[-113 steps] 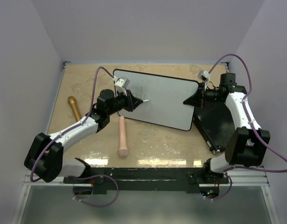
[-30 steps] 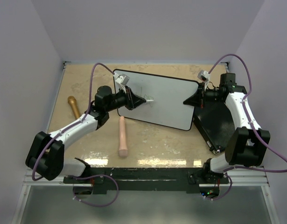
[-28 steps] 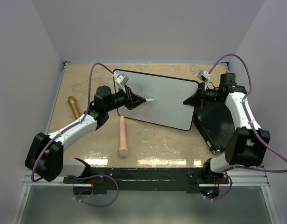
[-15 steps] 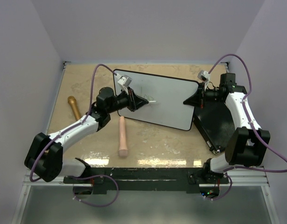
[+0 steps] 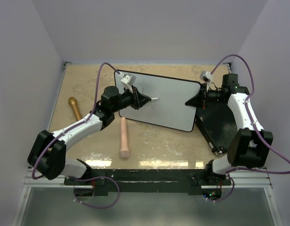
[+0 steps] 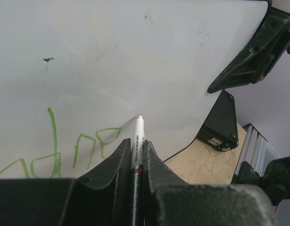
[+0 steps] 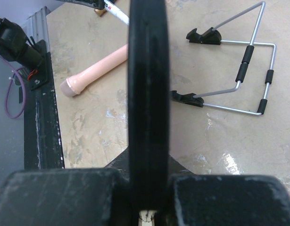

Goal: Write a sentence on the whiteboard
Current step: Write on the whiteboard at the center of the board.

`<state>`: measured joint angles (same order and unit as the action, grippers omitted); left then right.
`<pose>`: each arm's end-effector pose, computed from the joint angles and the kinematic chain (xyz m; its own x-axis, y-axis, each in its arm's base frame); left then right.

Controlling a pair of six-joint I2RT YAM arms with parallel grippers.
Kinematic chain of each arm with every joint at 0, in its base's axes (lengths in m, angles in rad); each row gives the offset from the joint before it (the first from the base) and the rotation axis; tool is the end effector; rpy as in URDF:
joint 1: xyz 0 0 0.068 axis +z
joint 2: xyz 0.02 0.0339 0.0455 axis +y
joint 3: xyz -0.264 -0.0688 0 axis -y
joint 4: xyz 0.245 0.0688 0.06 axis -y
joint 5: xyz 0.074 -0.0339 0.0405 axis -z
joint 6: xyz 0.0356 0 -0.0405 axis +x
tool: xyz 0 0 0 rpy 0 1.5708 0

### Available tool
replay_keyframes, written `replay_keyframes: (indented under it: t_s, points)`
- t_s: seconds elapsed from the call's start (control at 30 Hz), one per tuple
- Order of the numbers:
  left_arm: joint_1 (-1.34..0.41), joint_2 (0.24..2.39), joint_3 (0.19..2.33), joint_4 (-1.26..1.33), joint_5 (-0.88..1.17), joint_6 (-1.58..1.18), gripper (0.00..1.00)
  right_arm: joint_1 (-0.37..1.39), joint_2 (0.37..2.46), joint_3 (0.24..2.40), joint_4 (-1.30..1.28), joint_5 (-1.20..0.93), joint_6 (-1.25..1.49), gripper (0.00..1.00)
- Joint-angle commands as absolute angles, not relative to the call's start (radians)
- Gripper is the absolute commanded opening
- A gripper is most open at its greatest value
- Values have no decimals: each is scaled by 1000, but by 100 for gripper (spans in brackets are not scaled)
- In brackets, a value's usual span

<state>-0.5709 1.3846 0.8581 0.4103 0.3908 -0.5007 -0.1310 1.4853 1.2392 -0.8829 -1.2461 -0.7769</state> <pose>0.2613 -0.1840 0.2893 -0.4783 -0.2203 -0.8501 0.6708 0.5332 -0.5155 0.2881 -0.0039 0.2979 -0.3867 -0.1746 -0.9055 -0.8851 0.3461 0.3112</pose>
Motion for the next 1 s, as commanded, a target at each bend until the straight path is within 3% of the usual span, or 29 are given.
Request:
replay_keyframes:
  t_s: [0.0, 0.97]
  points:
    - [-572, 1404, 914, 408, 367, -463, 0, -123, 1470, 1258, -897, -1201, -807, 0]
    - [-566, 1402, 933, 367, 318, -437, 0, -123, 1466, 1258, -897, -1201, -808, 0]
